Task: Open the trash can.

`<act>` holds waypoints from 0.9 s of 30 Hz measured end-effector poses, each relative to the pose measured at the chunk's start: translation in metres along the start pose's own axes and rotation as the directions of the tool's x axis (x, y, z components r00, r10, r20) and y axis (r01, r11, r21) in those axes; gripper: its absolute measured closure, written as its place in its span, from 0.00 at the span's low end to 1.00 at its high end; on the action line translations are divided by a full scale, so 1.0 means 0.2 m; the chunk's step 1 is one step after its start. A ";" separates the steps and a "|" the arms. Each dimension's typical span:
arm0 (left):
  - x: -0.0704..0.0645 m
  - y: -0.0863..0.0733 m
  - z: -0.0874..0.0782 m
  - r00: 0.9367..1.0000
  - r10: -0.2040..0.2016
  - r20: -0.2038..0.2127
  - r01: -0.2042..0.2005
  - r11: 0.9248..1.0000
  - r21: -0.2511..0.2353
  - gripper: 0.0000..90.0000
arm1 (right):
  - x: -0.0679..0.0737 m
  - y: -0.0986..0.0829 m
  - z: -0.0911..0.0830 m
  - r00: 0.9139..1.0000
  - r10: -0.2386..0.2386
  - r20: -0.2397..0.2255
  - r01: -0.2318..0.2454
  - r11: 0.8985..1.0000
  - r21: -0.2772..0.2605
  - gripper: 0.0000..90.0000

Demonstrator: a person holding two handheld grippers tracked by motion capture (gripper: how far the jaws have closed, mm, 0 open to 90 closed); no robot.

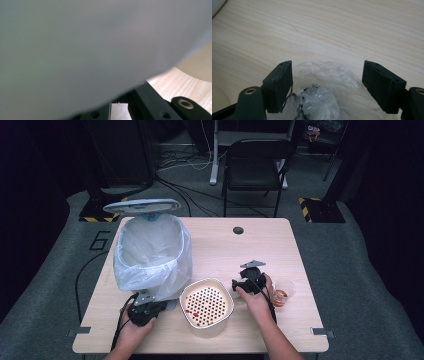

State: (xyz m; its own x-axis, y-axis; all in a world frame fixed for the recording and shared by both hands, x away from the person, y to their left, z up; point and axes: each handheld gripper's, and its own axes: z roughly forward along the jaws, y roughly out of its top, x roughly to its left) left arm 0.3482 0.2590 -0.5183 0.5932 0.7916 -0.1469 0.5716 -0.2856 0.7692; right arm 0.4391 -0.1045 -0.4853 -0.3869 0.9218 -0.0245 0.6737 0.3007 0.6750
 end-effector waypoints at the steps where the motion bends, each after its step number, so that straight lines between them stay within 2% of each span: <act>1: 0.00 0.00 0.00 1.000 0.000 -0.001 0.000 1.000 0.001 1.00 | 0.00 -0.01 0.00 1.000 -0.001 -0.003 0.001 1.000 0.002 0.28; 2: 0.00 0.00 0.00 1.000 0.005 -0.004 -0.005 1.000 0.008 1.00 | 0.01 -0.03 0.01 1.000 -0.006 -0.013 0.006 1.000 0.007 0.30; 3: 0.00 0.00 0.00 1.000 0.005 -0.004 -0.005 1.000 0.008 1.00 | 0.01 -0.04 0.01 1.000 -0.006 0.000 0.006 1.000 0.000 0.31; 8: 0.00 0.00 0.00 1.000 0.005 -0.005 -0.005 1.000 0.008 1.00 | 0.03 -0.09 0.04 0.999 -0.029 -0.034 0.030 0.999 0.020 0.39; 12: 0.00 0.00 0.00 1.000 0.006 -0.005 -0.006 1.000 0.009 1.00 | 0.04 -0.12 0.06 0.999 -0.034 -0.042 0.035 0.999 0.032 0.48; 14: 0.00 0.00 0.00 1.000 0.005 -0.004 -0.005 1.000 0.007 1.00 | 0.04 -0.13 0.06 0.999 -0.022 -0.049 0.023 0.999 0.028 0.53; 20: 0.00 0.00 0.00 1.000 0.004 -0.004 -0.004 1.000 0.008 1.00 | 0.04 -0.12 0.05 0.997 -0.044 -0.059 0.045 0.999 0.020 0.68; 24: 0.00 0.00 0.00 1.000 0.008 -0.004 -0.008 1.000 0.007 1.00 | 0.04 -0.08 0.03 0.995 -0.056 -0.080 0.058 0.998 0.022 0.71; 27: 0.00 0.00 0.00 1.000 0.009 -0.004 -0.009 1.000 0.008 1.00 | 0.04 -0.04 -0.02 0.992 -0.070 -0.103 0.070 0.998 -0.003 0.72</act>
State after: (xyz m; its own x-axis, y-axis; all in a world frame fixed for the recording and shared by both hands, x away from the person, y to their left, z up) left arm 0.3479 0.2589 -0.5176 0.5958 0.7912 -0.1377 0.5708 -0.2965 0.7657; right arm 0.4285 -0.1002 -0.4884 -0.4956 0.8685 0.0043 0.6431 0.3637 0.6739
